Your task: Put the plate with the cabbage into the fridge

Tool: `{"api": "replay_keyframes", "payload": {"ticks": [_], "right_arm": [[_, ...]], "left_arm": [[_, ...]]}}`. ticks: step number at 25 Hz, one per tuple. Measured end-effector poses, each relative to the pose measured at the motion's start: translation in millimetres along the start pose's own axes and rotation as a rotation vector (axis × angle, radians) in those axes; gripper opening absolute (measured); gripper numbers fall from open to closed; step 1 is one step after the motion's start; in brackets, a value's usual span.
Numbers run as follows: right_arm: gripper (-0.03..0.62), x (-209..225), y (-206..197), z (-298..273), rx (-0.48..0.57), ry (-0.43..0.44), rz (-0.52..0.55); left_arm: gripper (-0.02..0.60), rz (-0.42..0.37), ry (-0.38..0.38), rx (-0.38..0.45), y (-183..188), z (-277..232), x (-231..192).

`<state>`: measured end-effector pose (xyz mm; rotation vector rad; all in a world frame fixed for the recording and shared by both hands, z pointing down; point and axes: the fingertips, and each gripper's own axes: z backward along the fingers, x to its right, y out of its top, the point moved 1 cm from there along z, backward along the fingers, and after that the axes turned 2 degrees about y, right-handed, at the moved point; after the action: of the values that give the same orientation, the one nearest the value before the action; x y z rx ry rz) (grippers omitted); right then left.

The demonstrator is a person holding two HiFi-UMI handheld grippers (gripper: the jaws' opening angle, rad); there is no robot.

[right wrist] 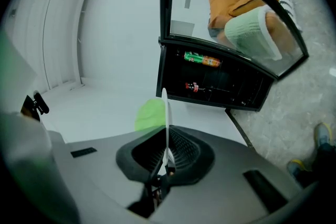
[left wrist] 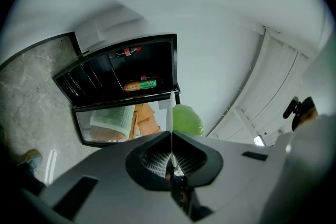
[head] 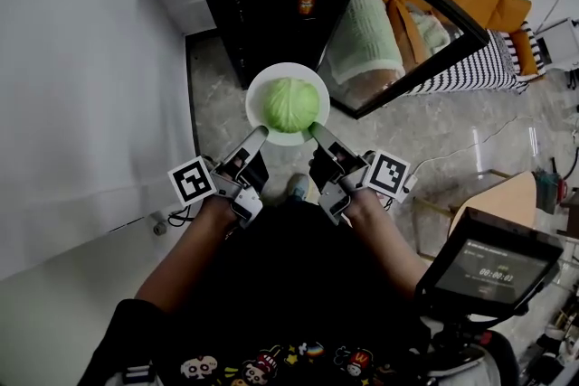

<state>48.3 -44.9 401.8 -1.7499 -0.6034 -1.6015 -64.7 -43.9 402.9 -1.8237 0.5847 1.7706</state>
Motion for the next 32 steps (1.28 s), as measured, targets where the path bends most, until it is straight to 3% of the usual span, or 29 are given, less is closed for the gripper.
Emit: {"api": "replay_keyframes", "payload": {"ticks": [6, 32], "right_arm": [[0.021, 7.4, 7.3, -5.5, -0.093, -0.014, -0.027], [0.021, 12.3, 6.8, -6.8, -0.141, -0.036, -0.036]], "left_arm": [[0.011, 0.021, 0.04, 0.081, -1.5, -1.7, -4.0], [0.011, 0.032, 0.047, 0.125, -3.9, 0.6, -9.4]]}}
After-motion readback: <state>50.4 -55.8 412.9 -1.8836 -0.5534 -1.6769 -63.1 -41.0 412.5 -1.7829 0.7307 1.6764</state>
